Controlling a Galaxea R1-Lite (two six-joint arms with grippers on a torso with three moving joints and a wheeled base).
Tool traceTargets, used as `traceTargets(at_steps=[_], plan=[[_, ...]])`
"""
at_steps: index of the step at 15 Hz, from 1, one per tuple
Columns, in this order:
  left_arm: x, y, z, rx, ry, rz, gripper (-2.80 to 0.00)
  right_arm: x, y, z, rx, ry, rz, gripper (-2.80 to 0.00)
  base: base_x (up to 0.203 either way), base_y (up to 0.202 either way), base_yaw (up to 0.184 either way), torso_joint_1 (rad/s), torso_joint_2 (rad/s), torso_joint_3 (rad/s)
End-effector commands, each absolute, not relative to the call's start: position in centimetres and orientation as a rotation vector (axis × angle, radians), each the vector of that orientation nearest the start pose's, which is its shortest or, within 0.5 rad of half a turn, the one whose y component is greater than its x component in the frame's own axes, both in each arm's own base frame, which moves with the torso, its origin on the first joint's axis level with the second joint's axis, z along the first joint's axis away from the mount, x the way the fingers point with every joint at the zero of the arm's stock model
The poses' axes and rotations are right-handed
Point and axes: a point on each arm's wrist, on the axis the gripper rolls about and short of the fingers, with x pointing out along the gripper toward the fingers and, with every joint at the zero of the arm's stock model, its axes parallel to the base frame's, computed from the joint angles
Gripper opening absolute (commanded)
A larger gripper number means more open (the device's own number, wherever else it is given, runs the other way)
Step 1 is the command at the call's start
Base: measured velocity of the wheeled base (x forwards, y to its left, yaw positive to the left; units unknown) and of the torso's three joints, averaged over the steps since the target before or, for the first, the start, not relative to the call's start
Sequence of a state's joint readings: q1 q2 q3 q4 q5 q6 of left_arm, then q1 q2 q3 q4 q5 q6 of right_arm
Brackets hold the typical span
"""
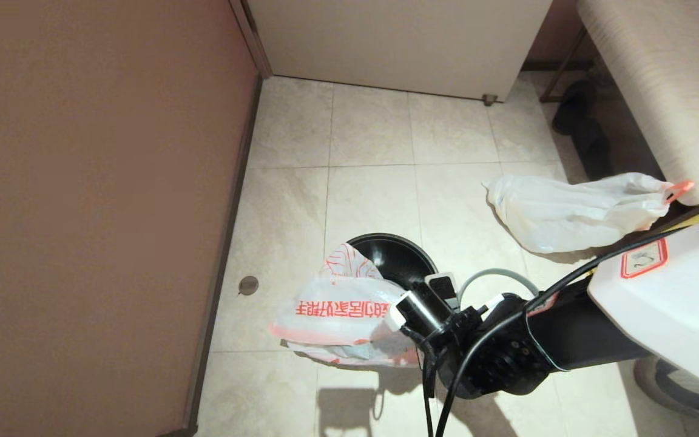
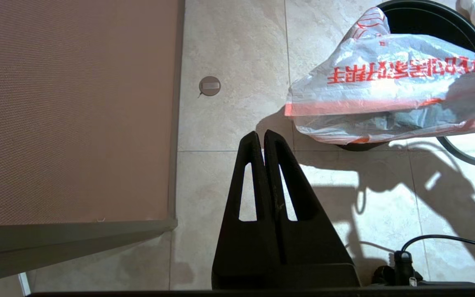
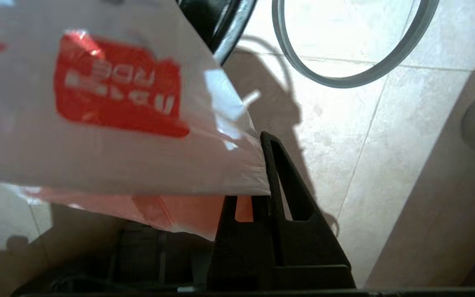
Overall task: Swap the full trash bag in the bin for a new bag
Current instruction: Put the new garbage bag on the trash can
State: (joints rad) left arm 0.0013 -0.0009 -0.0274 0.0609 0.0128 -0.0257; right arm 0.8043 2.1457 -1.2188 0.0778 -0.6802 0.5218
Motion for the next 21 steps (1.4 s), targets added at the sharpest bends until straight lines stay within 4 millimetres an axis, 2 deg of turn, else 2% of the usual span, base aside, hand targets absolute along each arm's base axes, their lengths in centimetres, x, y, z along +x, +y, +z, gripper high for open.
traceTargets(at_steps=[1,4,10,14,18,21], plan=[[-2.5,0.0,7.7,-0.026,0.034,0.016,-2.80,29.1,25.4,5.2,-0.178,0.752,-0.135,-2.80,0.000,0.000,0.000,0.000,0.00,0.000],[-2.5,0.0,7.7,-0.026,0.034,0.016,-2.80,31.8,24.6,3.0,-0.120,0.726,-0.179,-2.80,0.000,0.000,0.000,0.000,0.00,0.000],[-2.5,0.0,7.7,-0.026,0.034,0.016,-2.80,33.6,24.1,3.8,0.018,0.652,-0.122,-2.80,0.000,0.000,0.000,0.000,0.00,0.000],[-2.5,0.0,7.7,-0.026,0.034,0.016,-2.80,34.5,24.5,4.7,0.148,0.522,-0.021,-2.80,0.000,0.000,0.000,0.000,0.00,0.000],[-2.5,0.0,7.7,-0.026,0.034,0.016,-2.80,34.6,22.7,4.0,-0.056,0.527,-0.079,-2.80,0.000,0.000,0.000,0.000,0.00,0.000],[-2.5,0.0,7.7,-0.026,0.034,0.016,-2.80,34.6,22.7,3.0,-0.080,0.548,-0.084,-2.80,0.000,0.000,0.000,0.000,0.00,0.000]])
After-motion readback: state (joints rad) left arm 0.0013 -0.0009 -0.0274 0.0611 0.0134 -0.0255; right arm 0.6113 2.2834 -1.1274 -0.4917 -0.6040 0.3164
